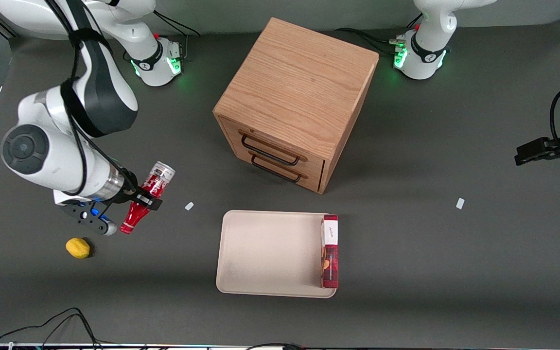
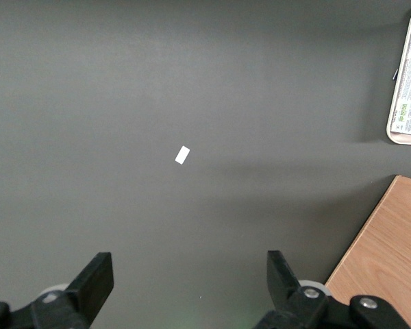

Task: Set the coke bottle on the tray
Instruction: 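Lift the bottle and carry it over the cream tray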

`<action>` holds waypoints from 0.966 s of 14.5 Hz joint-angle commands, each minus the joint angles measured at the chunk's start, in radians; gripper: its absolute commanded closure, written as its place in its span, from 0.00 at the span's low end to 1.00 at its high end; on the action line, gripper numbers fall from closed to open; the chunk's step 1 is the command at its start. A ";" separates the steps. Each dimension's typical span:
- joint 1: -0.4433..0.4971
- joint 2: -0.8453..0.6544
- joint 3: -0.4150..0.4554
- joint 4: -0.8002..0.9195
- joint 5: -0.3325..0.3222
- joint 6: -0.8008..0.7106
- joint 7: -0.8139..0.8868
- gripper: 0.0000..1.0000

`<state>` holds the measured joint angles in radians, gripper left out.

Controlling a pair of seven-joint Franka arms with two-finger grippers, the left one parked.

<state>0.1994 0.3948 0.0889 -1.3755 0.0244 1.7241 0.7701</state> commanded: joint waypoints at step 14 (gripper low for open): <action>0.163 0.607 0.031 0.455 -0.092 0.331 -0.344 1.00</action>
<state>0.3500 0.9274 0.1251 -0.9824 -0.0532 2.0287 0.4368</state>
